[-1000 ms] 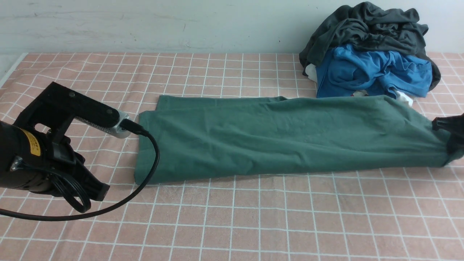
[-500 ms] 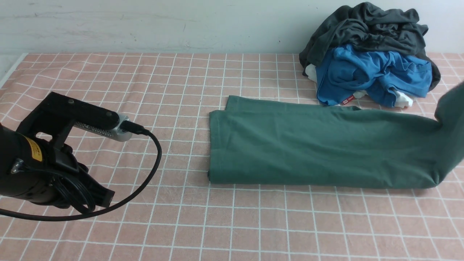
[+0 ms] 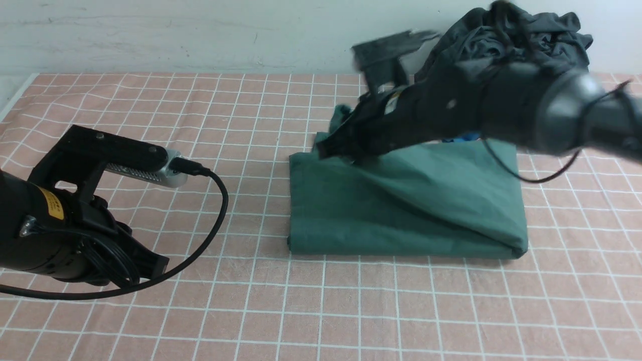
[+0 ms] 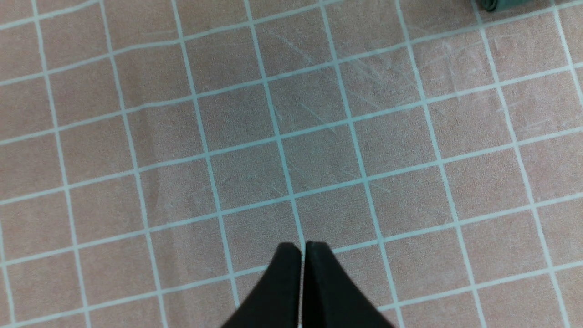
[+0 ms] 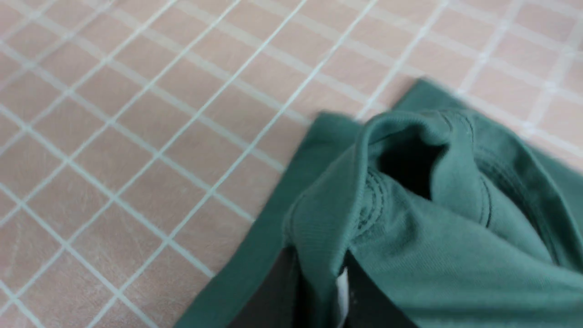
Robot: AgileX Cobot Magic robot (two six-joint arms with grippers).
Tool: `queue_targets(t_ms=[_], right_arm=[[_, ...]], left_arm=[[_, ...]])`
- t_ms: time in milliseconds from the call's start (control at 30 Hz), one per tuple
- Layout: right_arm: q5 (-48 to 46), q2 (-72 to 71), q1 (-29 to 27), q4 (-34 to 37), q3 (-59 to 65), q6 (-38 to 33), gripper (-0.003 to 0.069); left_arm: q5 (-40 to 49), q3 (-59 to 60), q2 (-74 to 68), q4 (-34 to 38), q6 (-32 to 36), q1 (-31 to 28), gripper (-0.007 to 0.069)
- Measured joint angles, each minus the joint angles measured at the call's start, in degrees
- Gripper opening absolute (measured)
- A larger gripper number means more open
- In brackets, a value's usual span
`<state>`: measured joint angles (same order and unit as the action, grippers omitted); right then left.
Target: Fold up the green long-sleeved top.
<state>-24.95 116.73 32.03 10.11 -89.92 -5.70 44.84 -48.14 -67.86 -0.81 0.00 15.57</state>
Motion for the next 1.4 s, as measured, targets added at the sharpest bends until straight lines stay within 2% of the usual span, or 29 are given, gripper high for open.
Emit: queue_targets(t_ms=[67, 100, 200, 233, 300, 367, 500, 533, 567, 600, 667, 733, 933, 1033, 1100, 1267, 1367, 1400], right_arm=[[0.0, 1.9, 0.6, -0.1, -0.9, 0.0, 0.0120], [-1.7, 4.3, 1.3, -0.1, -3.2, 0.3, 0.0199], [-6.5, 5.2, 1.6, 0.1, -7.2, 0.4, 0.0308], [-10.1, 5.1, 1.7, -0.2, -10.0, 0.1, 0.0367], [-15.6, 4.3, 1.7, -1.6, -13.8, -0.1, 0.0409], [-20.0, 3.5, 1.7, -4.4, -16.9, -0.1, 0.0420], [-22.8, 2.9, 1.5, -9.2, -18.8, 0.7, 0.0361], [-23.1, 3.4, 1.3, -10.1, -18.9, 1.4, 0.0319], [-23.3, 5.0, 0.9, -10.4, -19.0, 3.3, 0.0226], [-23.3, 6.4, 0.9, -10.1, -19.0, 4.4, 0.0170], [-22.3, 9.6, 1.0, -9.7, -19.0, 5.7, 0.0075], [-19.9, 13.4, 2.1, -8.3, -19.0, 6.3, 0.0016], [-15.2, 16.1, 6.3, -9.2, -18.9, 5.7, -0.0011], [-16.3, 13.7, 6.9, -11.8, -18.9, 5.7, -0.0011], [-18.3, 9.0, 7.1, -16.1, -18.8, 6.0, -0.0011], [-23.8, 2.0, 4.8, -25.3, -19.0, 9.9, -0.0011], [-24.6, 1.9, 2.9, -26.5, -16.2, 12.7, -0.0013], [-23.8, 2.1, 1.3, -26.6, -11.1, 15.2, -0.0013]], left_arm=[[0.0, 0.0, 0.0, 0.1, 0.0, 0.0, -0.0004], [0.2, 0.0, 0.0, 0.2, 0.0, 0.0, -0.0004], [1.1, 0.0, 0.4, 0.0, 0.0, 0.0, -0.0004], [1.7, 0.0, 1.0, -0.6, 0.0, 0.0, -0.0004], [1.8, 0.0, 2.4, -1.8, 0.0, 0.0, -0.0004], [1.7, 0.0, 4.1, -3.0, 0.0, 0.0, -0.0004], [0.9, 0.0, 6.6, -3.9, 0.0, 0.0, -0.0004], [0.5, 0.0, 7.1, -3.9, 0.0, 0.0, -0.0004], [0.1, 0.0, 7.8, -3.7, 0.0, 0.0, -0.0004], [0.0, 0.0, 8.0, -3.6, 0.0, 0.0, -0.0004], [-0.5, 0.0, 8.4, -3.2, 0.0, 0.0, -0.0004], [-1.8, 0.0, 9.2, -3.1, 0.0, 0.0, -0.0004], [-6.1, 2.2, 15.1, -3.0, 1.8, 0.0, -0.0004], [-8.3, 4.5, 18.7, -3.0, 2.1, 0.0, -0.0004], [-9.9, 6.5, 22.9, -3.0, 2.3, 0.0, -0.0004], [-17.3, 11.1, 32.3, -3.1, 2.4, 0.0, -0.0004], [-20.7, 13.4, 34.3, -3.2, 2.5, 0.0, -0.0004], [-22.9, 15.1, 35.5, -3.2, 2.5, 0.0, -0.0004]])
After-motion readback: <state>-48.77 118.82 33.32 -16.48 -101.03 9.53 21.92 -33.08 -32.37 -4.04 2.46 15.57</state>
